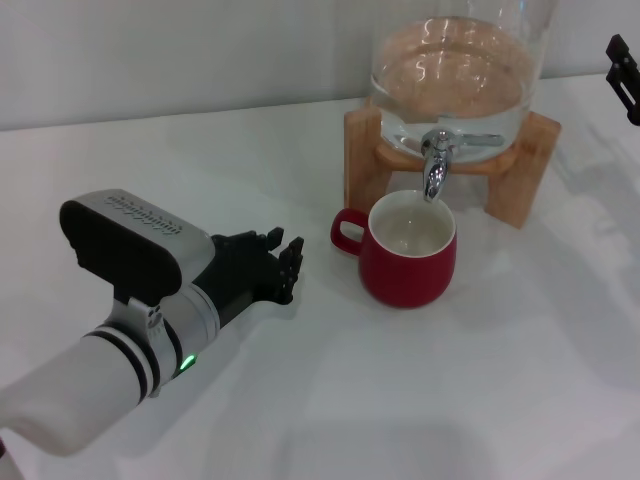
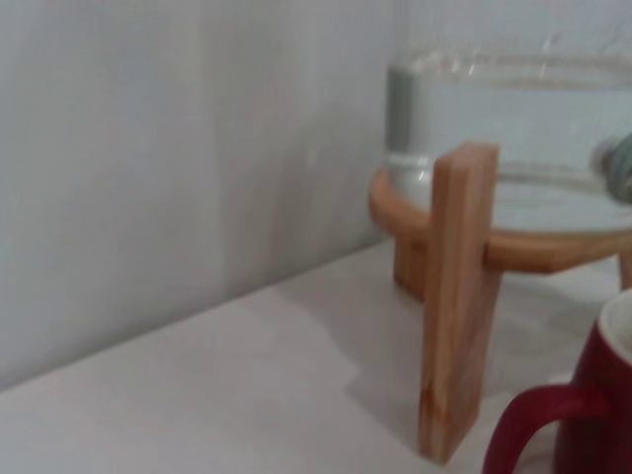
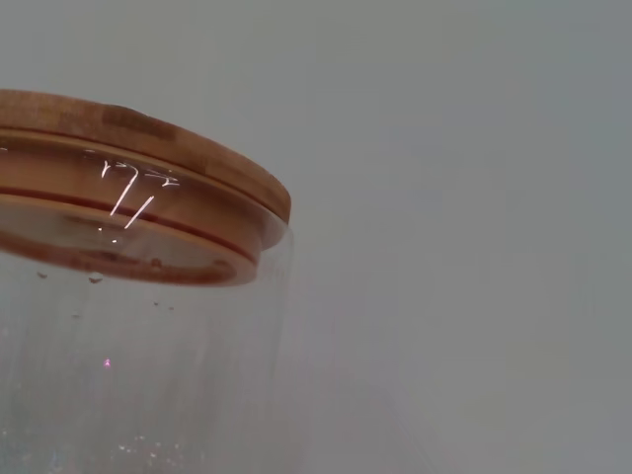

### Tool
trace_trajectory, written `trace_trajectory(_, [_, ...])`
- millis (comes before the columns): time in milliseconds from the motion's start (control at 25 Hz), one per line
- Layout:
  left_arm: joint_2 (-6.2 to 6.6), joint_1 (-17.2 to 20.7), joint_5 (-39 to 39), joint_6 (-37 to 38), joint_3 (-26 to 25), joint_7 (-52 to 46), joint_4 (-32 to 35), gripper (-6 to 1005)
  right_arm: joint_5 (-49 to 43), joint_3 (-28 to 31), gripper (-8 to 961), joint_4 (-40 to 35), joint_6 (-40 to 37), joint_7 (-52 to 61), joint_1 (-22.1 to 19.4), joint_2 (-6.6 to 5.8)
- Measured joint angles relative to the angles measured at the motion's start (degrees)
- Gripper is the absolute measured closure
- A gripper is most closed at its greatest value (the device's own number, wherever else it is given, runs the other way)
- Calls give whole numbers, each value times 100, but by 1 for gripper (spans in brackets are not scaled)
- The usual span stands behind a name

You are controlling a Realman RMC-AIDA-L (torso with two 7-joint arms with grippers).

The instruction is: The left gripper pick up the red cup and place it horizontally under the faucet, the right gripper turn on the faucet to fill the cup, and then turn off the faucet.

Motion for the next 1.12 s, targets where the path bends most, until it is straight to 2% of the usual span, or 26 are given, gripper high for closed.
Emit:
trace_trajectory(160, [1,402,296,-171,-80,116,-475,773,0,12,337,2,0,0,-10,-3])
trace_trajectory(200, [1,402,296,-171,-80,116,-475,773,0,21,337,1,0,0,-12,-5])
trace_trajectory(360, [-16,770,308,-226,-112,656,-864,772,0,123,337,0,4,0,-40,-8])
trace_trajectory(440, [-32,1111,272,-496,-281,1015,-1086,772,12,167,337,9,28,0,-86,-9])
trace_trajectory(600, [-35,1350,263,-1029,-591,1094,-1138,771,46,252,337,11,54,0,-123,-2])
trace_trajectory(880, [-43,1680,25,-3058,-1738,1254,-735,769,96,299,337,11,100,0,-165,-2])
trace_trajectory(960, [-42,1657,-332,-3778,-2120,1412,-344,768,133,300,337,11,107,0,-166,0])
trace_trajectory(1120, [-35,1551,-1098,-4622,-2702,1674,352,767,202,304,337,11,118,10,-167,4])
